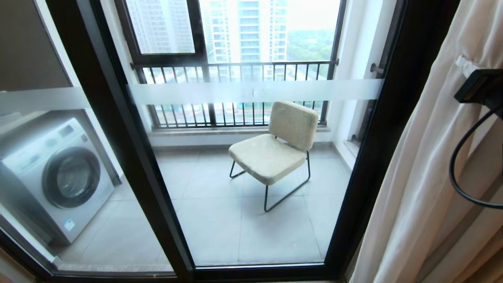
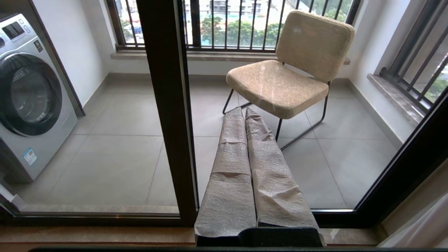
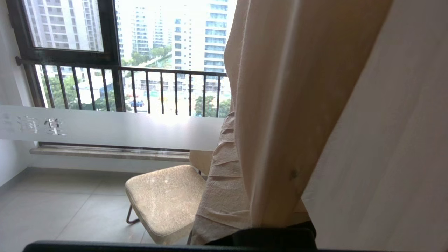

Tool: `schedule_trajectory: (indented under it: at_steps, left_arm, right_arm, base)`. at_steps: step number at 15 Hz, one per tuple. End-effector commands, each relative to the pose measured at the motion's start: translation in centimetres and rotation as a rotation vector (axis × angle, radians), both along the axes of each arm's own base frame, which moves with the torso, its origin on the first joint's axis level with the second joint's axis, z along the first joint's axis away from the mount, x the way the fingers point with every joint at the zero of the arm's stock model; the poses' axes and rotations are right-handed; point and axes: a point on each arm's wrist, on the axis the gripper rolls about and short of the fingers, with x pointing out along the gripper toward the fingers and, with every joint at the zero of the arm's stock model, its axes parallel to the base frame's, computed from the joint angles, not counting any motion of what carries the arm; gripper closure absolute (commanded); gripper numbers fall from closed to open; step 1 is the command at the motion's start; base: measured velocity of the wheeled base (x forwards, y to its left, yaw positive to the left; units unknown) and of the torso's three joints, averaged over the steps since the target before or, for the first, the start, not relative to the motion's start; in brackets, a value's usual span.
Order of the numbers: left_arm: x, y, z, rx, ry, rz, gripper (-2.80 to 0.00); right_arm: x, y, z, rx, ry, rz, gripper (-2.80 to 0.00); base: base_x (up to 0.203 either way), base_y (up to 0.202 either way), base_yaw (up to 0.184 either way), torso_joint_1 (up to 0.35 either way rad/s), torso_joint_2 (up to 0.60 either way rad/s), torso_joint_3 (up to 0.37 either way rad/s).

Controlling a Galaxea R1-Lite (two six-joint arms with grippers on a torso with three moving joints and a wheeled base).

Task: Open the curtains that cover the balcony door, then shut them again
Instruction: Close the inner curtains on both sides

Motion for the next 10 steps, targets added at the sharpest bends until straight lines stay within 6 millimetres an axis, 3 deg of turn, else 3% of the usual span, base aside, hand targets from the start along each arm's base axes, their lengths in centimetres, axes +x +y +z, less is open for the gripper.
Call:
schedule_trajectory:
  at_steps: [1, 10]
  left_arm:
    - [0.00, 0.00, 0.00, -0.001, 0.000, 0.000, 0.00]
    - [0.00, 0.00, 0.00, -0.001, 0.000, 0.000, 0.00]
  right_arm:
    - [0.17, 0.00, -0.14, -0.001, 0.004, 0.000, 0.00]
    - [0.78, 0.57, -0.38, -0.002, 0.012, 0.022, 0.00]
  base:
    - [0.000, 0.194, -0.003, 0.001, 0.00, 0.002]
    - [0.000, 0.186, -0.001, 0.001, 0.00, 0.004]
